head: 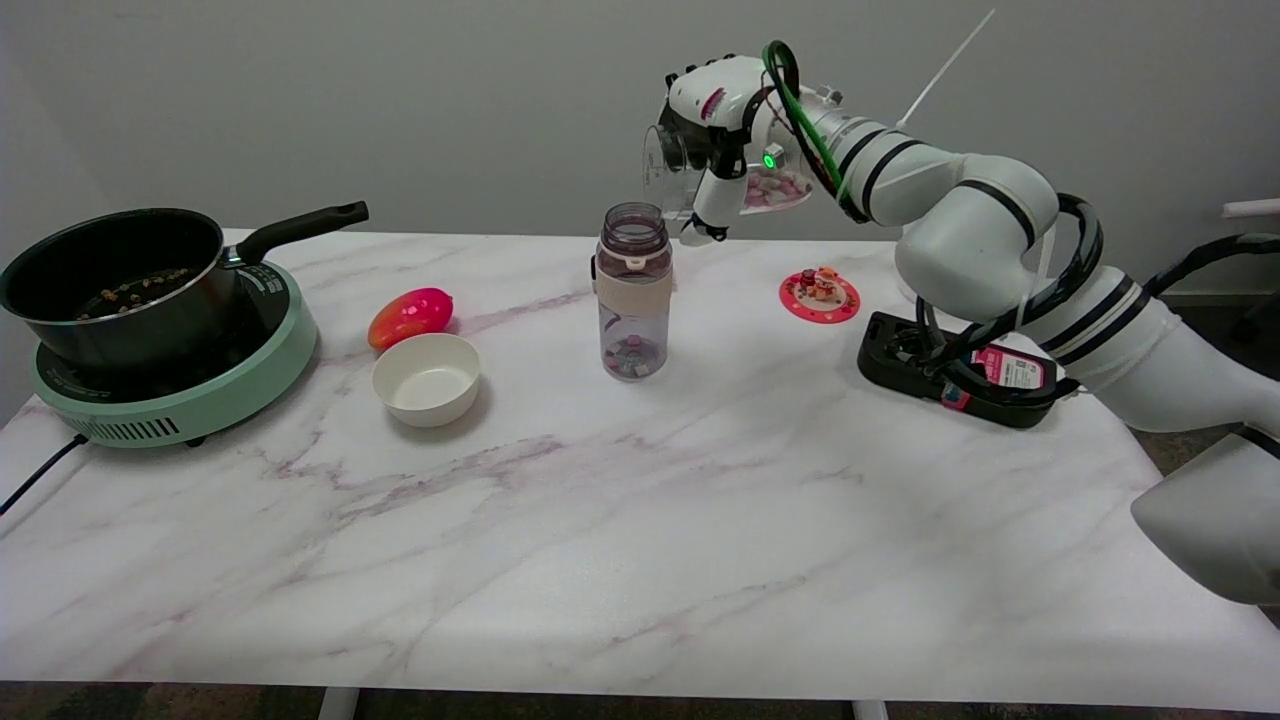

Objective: Pour the contents of the measuring cup into the bottle.

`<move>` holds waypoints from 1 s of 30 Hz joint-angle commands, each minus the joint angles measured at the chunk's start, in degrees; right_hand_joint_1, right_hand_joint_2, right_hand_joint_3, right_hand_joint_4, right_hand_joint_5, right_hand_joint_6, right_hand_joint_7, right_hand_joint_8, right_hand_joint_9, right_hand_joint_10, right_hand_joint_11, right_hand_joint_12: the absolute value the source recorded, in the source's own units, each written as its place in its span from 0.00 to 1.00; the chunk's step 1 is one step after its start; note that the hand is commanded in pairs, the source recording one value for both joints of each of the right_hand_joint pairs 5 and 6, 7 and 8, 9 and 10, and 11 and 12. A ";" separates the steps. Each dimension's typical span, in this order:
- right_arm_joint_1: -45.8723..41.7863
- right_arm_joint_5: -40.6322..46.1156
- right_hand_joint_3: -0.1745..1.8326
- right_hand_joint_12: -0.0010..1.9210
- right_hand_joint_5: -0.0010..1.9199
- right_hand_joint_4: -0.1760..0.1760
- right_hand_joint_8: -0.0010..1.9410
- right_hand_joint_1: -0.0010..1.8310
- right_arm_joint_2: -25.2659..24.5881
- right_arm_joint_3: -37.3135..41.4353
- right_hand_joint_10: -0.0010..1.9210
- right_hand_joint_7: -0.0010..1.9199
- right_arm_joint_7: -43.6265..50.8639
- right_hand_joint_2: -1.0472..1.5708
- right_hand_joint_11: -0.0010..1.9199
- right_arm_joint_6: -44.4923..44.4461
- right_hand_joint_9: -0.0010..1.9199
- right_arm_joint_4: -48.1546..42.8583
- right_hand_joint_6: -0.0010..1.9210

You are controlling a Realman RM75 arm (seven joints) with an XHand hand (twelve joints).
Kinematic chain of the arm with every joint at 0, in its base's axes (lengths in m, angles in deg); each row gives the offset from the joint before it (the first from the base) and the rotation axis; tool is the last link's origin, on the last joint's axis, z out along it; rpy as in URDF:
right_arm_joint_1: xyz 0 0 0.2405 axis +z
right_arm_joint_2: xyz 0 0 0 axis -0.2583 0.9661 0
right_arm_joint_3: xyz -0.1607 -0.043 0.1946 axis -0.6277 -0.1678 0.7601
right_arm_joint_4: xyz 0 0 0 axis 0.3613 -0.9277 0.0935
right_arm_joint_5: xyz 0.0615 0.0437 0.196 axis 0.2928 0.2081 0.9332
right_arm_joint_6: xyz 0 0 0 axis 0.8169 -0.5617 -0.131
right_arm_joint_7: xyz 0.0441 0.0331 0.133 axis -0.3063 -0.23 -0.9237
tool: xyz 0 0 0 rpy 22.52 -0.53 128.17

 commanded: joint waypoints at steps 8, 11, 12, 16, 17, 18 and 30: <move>3.77 -0.16 0.64 0.65 1.00 0.50 0.86 0.86 -0.91 -3.50 0.78 0.87 4.11 0.72 0.65 6.19 0.78 -1.05 1.00; 4.18 0.09 0.64 0.65 1.00 0.50 0.86 0.86 -0.91 -3.74 0.78 0.87 4.57 0.72 0.65 7.13 0.78 -1.19 1.00; 4.36 0.46 0.64 0.65 1.00 0.50 0.86 0.86 -0.91 -3.80 0.78 0.87 4.87 0.72 0.65 7.43 0.78 -1.19 1.00; 5.06 1.45 0.64 0.66 1.00 0.50 0.86 0.86 -0.91 -3.88 0.78 0.87 5.80 0.72 0.66 8.14 0.78 -1.19 1.00; 5.27 1.80 0.64 0.66 1.00 0.50 0.86 0.86 -0.91 -3.94 0.78 0.87 6.19 0.72 0.66 8.30 0.78 -1.17 1.00; 5.54 1.92 0.64 0.66 1.00 0.50 0.86 0.86 -0.91 -4.15 0.78 0.87 6.25 0.72 0.66 8.42 0.78 -1.09 1.00; 9.22 4.01 0.64 0.66 1.00 0.50 0.86 0.86 -0.35 -7.73 0.78 0.87 6.33 0.73 0.66 8.74 0.78 0.42 1.00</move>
